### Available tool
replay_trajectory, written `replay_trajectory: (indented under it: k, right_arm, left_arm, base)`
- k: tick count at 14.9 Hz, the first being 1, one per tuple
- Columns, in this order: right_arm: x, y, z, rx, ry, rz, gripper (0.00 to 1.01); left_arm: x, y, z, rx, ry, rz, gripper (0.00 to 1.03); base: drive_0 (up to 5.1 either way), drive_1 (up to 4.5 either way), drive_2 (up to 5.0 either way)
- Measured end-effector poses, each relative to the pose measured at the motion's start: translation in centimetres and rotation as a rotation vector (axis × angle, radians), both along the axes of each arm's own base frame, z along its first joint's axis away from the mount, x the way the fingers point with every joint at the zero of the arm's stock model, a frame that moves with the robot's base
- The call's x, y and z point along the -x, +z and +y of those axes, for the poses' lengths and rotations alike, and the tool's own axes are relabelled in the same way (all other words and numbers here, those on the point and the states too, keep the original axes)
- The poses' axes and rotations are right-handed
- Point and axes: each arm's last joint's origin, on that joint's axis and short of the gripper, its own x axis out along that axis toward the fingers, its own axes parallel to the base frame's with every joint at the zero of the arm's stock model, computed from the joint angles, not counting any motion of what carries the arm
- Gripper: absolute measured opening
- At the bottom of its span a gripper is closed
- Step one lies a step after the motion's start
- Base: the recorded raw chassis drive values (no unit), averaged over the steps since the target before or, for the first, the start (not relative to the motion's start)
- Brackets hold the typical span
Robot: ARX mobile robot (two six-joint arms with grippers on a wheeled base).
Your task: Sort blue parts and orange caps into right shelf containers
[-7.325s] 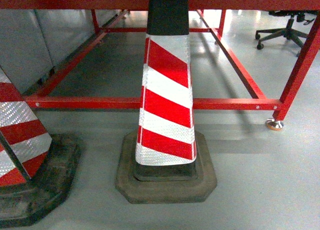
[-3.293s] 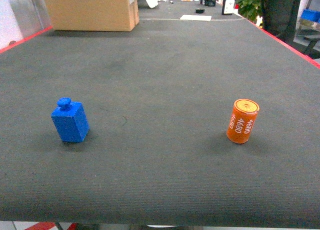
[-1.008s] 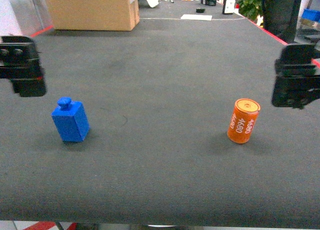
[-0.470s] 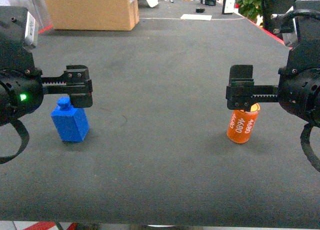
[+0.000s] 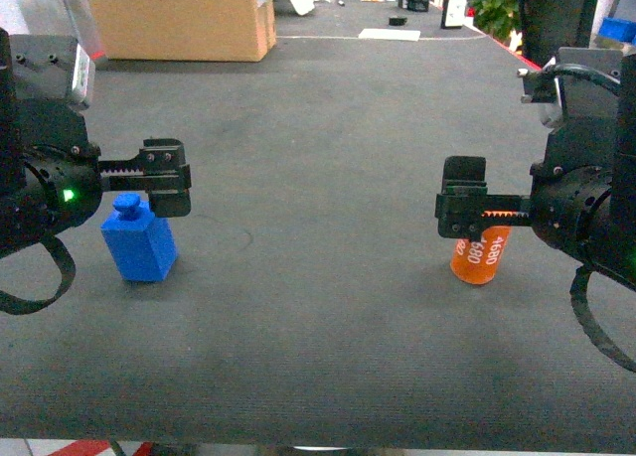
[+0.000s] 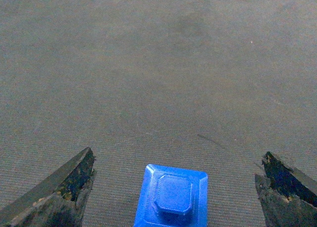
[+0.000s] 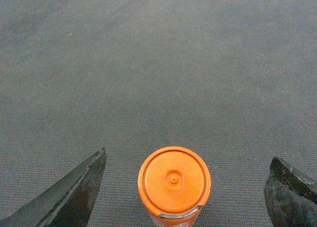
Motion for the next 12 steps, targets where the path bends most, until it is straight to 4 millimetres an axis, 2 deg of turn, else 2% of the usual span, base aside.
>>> replay_trajectory:
  k: [6, 8, 12]
  right_arm:
    - [-1.0, -1.9, 0.5, -0.003, 0.002, 0.054, 0.98]
    - [-1.1, -2.9, 0.9, -0.010, 0.006, 0.080, 0.98]
    - [-1.2, -4.5, 1.1, -0.016, 0.001, 0.119, 0.98]
  left_arm:
    - [-0.8, -2.3, 0.4, -0.005, 0.006, 0.069, 0.98]
    - [-0.8, -3.6, 0.4, -0.007, -0.005, 0.109, 0.98]
    - [-0.7, -5.0, 0.3, -0.012, -0.008, 0.146, 0.98]
  base:
    - [0.0, 0.00, 0.0]
    - [0.0, 0.00, 0.0]
    - [0.0, 0.00, 0.0]
